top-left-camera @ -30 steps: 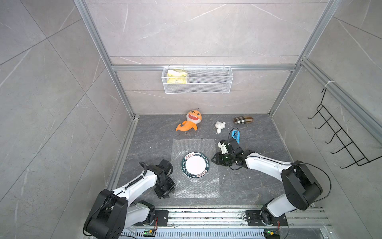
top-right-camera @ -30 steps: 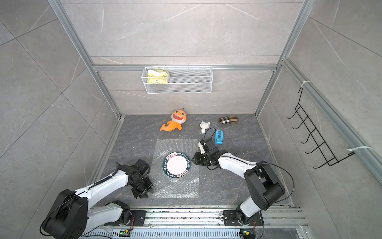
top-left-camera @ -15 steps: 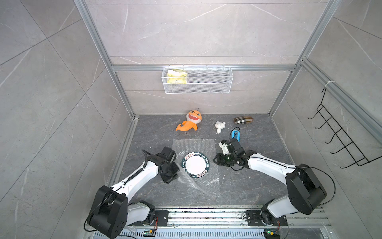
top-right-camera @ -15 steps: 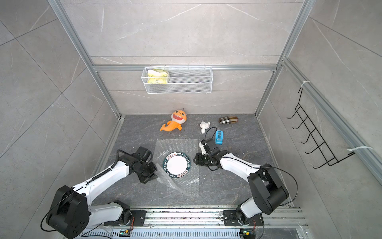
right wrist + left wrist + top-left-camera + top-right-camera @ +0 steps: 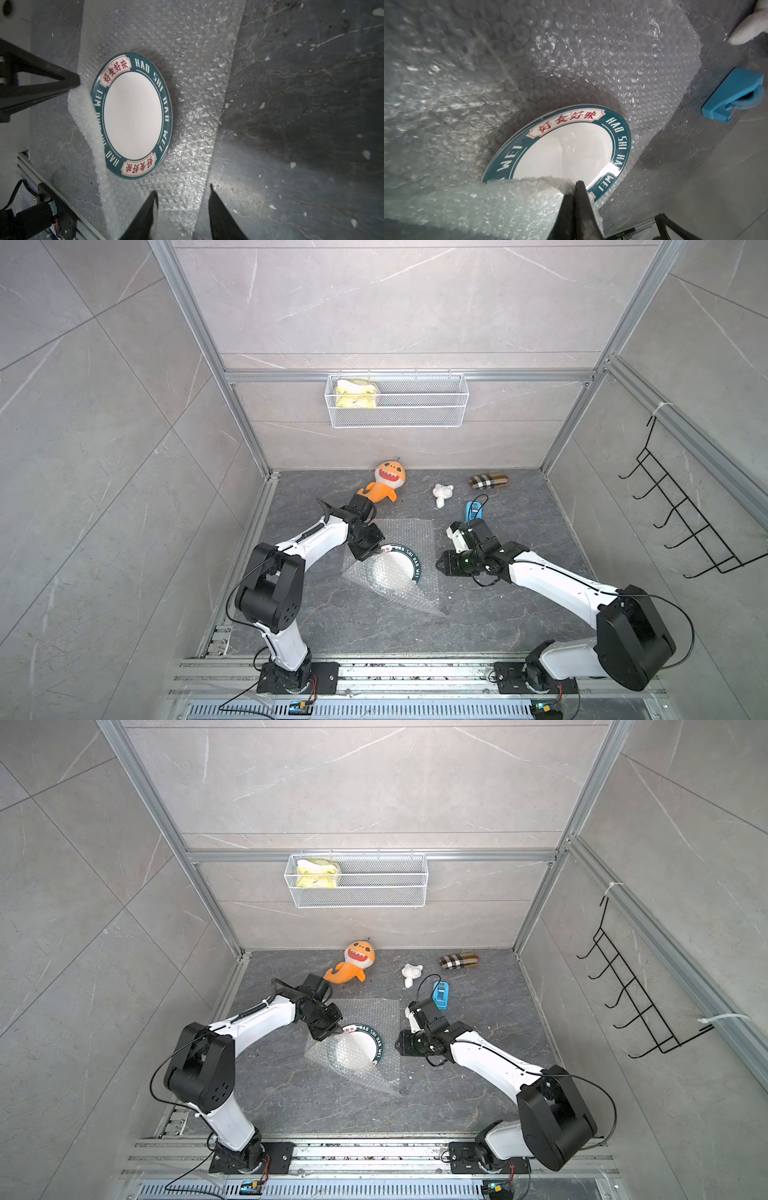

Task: Wrap dinner plates in bubble wrap
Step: Wrap the plate in the bubble wrap.

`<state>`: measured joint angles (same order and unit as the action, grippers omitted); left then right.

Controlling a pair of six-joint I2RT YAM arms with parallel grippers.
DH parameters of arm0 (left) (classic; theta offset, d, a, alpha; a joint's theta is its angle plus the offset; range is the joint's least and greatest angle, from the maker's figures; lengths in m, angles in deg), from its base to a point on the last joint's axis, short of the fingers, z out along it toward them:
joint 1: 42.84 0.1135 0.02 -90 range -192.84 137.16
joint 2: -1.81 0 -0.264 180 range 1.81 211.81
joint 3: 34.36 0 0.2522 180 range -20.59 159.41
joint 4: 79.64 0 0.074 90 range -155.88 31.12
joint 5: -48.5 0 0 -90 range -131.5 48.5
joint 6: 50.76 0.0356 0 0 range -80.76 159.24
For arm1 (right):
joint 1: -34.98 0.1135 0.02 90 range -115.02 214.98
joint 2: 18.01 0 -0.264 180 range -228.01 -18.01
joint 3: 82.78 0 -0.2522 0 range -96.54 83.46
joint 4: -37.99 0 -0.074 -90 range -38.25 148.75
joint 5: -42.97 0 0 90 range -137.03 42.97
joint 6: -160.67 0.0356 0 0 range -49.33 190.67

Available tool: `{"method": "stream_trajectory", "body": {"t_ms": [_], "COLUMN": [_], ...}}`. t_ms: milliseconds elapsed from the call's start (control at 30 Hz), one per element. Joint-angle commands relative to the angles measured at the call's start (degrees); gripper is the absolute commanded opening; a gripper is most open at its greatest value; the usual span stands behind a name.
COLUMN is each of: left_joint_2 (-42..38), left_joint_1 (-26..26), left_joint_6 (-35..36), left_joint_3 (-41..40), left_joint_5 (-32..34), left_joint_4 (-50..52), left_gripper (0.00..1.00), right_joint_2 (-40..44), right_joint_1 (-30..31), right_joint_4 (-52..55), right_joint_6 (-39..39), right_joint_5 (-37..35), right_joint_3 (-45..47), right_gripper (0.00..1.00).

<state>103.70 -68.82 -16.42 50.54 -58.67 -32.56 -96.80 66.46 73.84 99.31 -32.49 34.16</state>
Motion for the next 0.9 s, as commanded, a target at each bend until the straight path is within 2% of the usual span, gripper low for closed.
{"method": "stream_trajectory", "body": {"t_ms": [0,167,233,333,533,867], "left_joint_2": [2.8,5.6,6.3,6.9,7.9,8.8], "left_joint_1": [-0.4,-0.6,-0.8,-1.9,-3.8,-3.9], "left_joint_6": [1.6,1.9,2.0,2.8,2.7,2.5], "left_joint_3": [1.8,0.7,0.6,0.8,-0.8,-1.6], "left_joint_5": [-2.3,-1.7,-1.5,-1.3,0.1,0.4], "left_joint_4": [-2.4,-3.9,-4.4,-4.4,-4.8,-5.9], "left_gripper": [0.00,0.00,0.00,0.00,0.00,0.00], "right_joint_2": [2.6,3.3,3.0,2.0,-1.5,-5.3], "right_joint_1": [1.1,6.5,9.9,14.7,19.5,27.5], "right_joint_4": [3.1,2.3,2.4,4.0,5.8,5.8], "right_joint_6": [-1.2,-2.5,-3.1,-3.9,-3.4,-1.4], "right_joint_5": [0.7,2.4,1.7,-1.5,-4.7,-6.9], "right_joint_3": [1.5,3.1,3.2,3.1,3.5,5.1], "right_gripper": [0.43,0.46,0.58,0.68,0.68,0.66]}}
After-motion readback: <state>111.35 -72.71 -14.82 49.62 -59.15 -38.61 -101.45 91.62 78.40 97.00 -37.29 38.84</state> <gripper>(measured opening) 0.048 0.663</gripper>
